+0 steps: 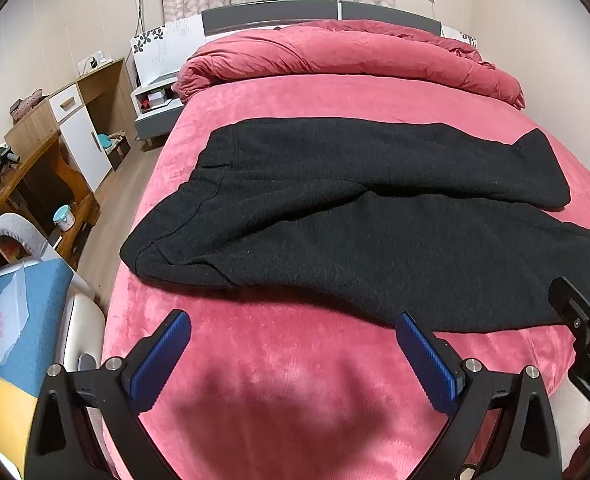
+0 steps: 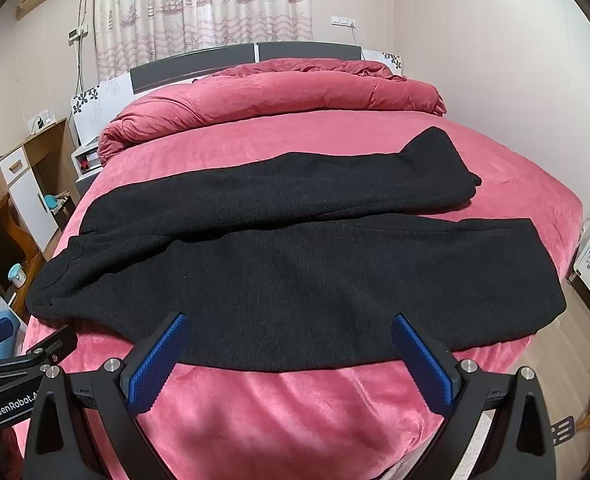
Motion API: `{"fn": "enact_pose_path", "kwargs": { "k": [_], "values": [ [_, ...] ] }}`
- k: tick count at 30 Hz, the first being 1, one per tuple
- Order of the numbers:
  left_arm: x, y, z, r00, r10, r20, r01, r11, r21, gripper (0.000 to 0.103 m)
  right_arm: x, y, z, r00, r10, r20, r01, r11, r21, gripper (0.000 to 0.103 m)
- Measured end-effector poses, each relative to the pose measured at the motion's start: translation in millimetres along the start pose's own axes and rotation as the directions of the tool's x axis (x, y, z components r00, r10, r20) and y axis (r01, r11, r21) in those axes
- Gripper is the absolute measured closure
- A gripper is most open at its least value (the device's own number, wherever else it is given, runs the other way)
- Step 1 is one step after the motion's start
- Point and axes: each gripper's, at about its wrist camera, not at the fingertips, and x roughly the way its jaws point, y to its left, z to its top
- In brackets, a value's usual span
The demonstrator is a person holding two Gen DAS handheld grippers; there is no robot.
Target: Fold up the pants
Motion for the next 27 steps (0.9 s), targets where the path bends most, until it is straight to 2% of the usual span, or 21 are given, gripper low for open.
{"fn": "enact_pose_path", "kwargs": {
  "k": [27],
  "values": [
    [13.2,2.5,-2.7,0.998,-0.019,-0.056,0.018,1.0,-0.021,0.0,11.6,-3.5,-6.3,0.999,0.012,-0.044,-0.011,1.0,0.019,0.0]
  ]
}}
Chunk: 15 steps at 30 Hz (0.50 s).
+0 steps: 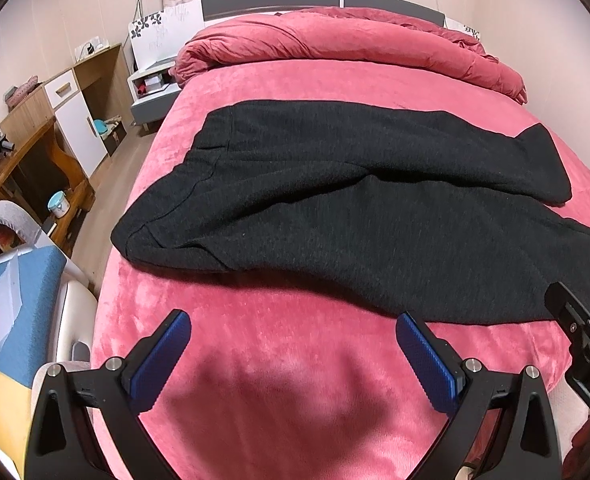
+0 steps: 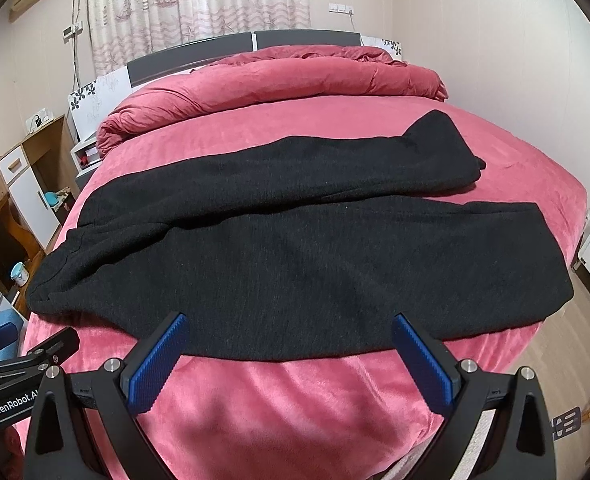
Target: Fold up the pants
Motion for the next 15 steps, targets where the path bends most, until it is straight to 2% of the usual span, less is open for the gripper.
{"fn": "enact_pose_path", "kwargs": {
  "k": [7,9,11,15],
  "values": [
    [13.0,6.4,-0.3,0.997,-0.042,-0.061,0.04,0.999,-0.03,0.0,2.5,3.1,1.4,1.0,0.011,0.002,-0.011,1.0,-0.012,0.0],
    [15.7,10.0,-0.7,0.992,-0.101,-0.071,0.099,0.994,-0.037,0.0,5.2,5.2,3.1,1.0,0.015,-0.002,-0.015,1.0,-0.021,0.0],
    [18.3,15.5,-1.3,0.979,-0.186,-0.083,0.181,0.981,-0.064,0.0,7.3,6.3,4.6,1.0,0.019,0.001,-0.019,0.999,-0.027,0.0],
    [20.9,27.0,-1.1,0.964,-0.261,-0.056,0.253,0.96,-0.122,0.0,12.8,7.2,5.9,1.0,0.029,0.003,-0.028,0.999,-0.031,0.0]
  ]
}}
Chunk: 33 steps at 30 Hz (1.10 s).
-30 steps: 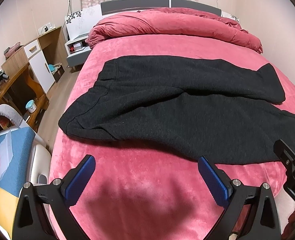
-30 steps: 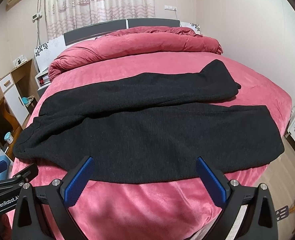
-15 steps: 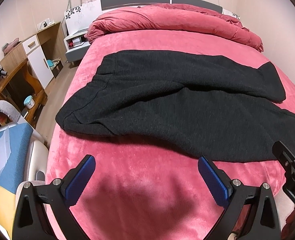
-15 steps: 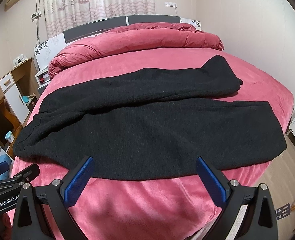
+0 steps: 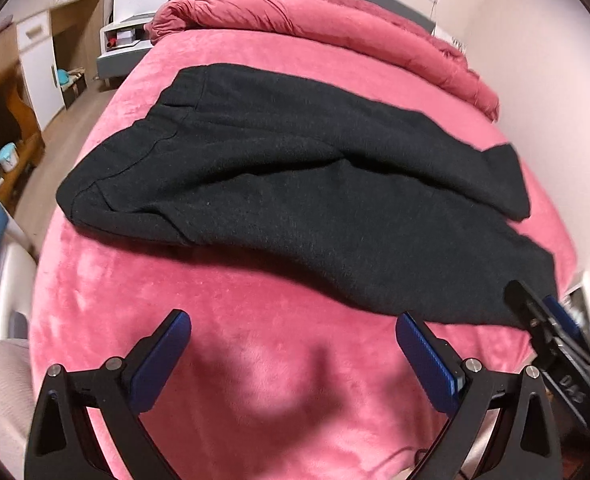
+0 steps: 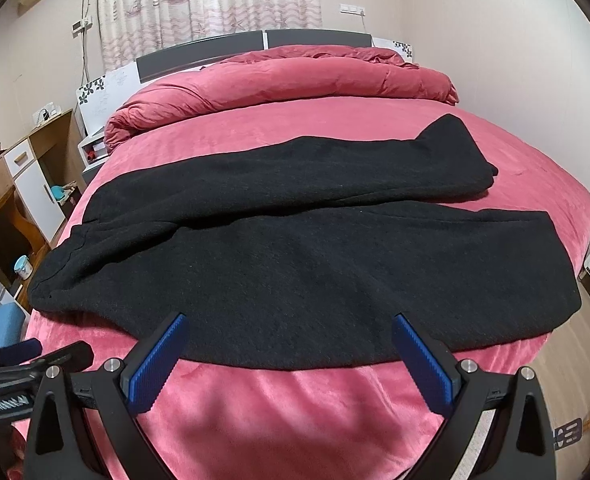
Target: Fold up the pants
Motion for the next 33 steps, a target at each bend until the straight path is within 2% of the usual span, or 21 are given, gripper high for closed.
{"fn": "enact_pose_path", "kwargs": {
  "k": [6,9,13,15,17,22,29,33],
  "values": [
    [-2.7,14.1,17.6,0.999,-0.01,0.047,0.009,1.0,0.015,0.0,14.4,-1.2,1.0,1.0,0.009,0.018,-0.008,0.999,-0.05,0.0],
    [-1.2,34.7,41.9,0.995,-0.085,0.054,0.088,0.994,-0.058,0.001,26.2,-6.2,1.9,1.0,0.004,-0.009,-0.005,0.999,-0.045,0.0],
    [8.7,66.2,84.8,0.995,-0.076,0.066,0.085,0.984,-0.158,0.002,41.9,-9.5,5.9,0.996,0.056,-0.072,-0.057,0.998,-0.018,0.0],
    [16.2,78.6,108.5,0.996,-0.041,0.078,0.053,0.985,-0.163,0.004,48.3,-8.1,8.5,0.996,0.052,-0.076,-0.054,0.998,-0.032,0.0],
    [25.8,87.9,133.2,0.996,0.027,0.088,-0.014,0.99,-0.142,0.005,53.7,-5.8,11.9,0.997,0.039,-0.073,-0.042,0.998,-0.051,0.0],
    [61.1,107.9,189.4,0.987,0.141,0.079,-0.136,0.988,-0.069,0.004,67.2,-3.4,18.7,0.997,0.029,-0.078,-0.034,0.997,-0.064,0.0],
    [114.5,117.5,241.6,0.978,0.199,0.063,-0.2,0.98,0.008,0.005,94.7,-9.5,27.1,0.992,0.001,-0.124,-0.006,0.999,-0.04,0.0],
    [139.6,121.3,264.1,0.975,0.216,0.061,-0.218,0.975,0.037,0.013,104.4,-20.3,31.7,0.991,0.016,-0.134,-0.015,1.0,0.005,0.002]
  ]
}}
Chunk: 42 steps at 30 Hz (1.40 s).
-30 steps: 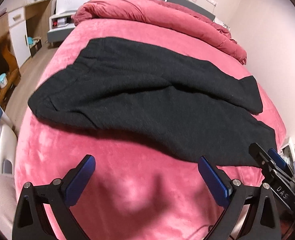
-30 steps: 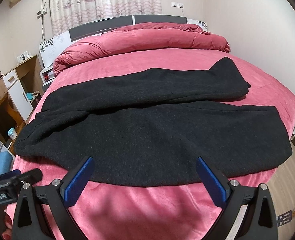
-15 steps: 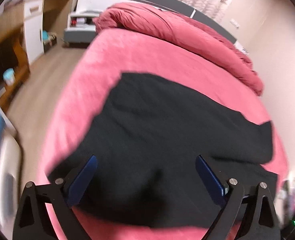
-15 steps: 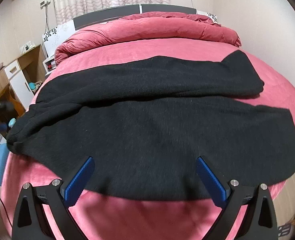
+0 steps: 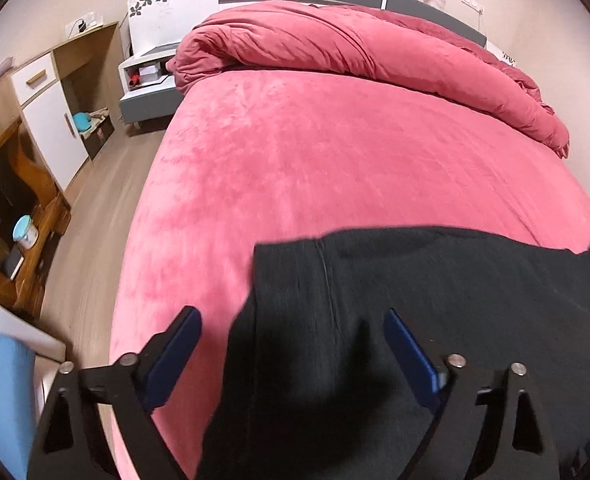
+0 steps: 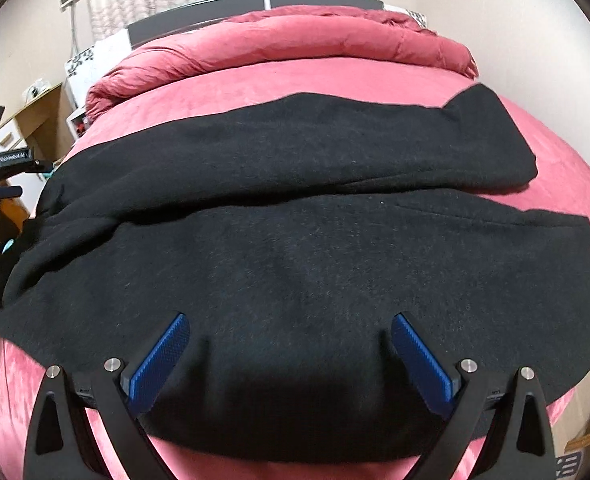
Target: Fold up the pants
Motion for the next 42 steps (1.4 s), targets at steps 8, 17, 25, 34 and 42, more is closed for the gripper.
{"fn": "enact_pose_path", "kwargs": {
  "k": [8,17,25,34,42],
  "values": [
    [41.8,-1.1,15.8,0.996,-0.032,-0.084,0.036,0.998,0.052,0.054,5.4,-8.8,10.5,0.996,0.086,0.02,-0.087,0.994,0.062,0.003],
    [9.9,-15.5,22.6,0.996,0.04,0.077,-0.05,0.989,0.135,0.079,18.7,-15.7,19.9,0.993,0.116,-0.011,-0.114,0.988,0.103,0.015],
    [-12.4,18.0,47.0,0.976,0.131,0.174,-0.132,0.991,-0.005,0.079,4.6,-101.6,46.5,1.0,-0.019,0.022,0.013,0.974,0.225,0.015],
    [48.2,29.9,19.8,0.955,0.283,0.085,-0.289,0.955,0.07,0.067,18.9,-212.0,55.6,0.999,-0.039,-0.022,0.044,0.91,0.411,0.015],
    [2.9,19.4,-17.4,0.849,0.458,0.266,-0.494,0.865,0.086,0.026,55.2,-316.1,113.2,0.999,0.022,0.047,-0.044,0.828,0.56,0.015]
  ]
}}
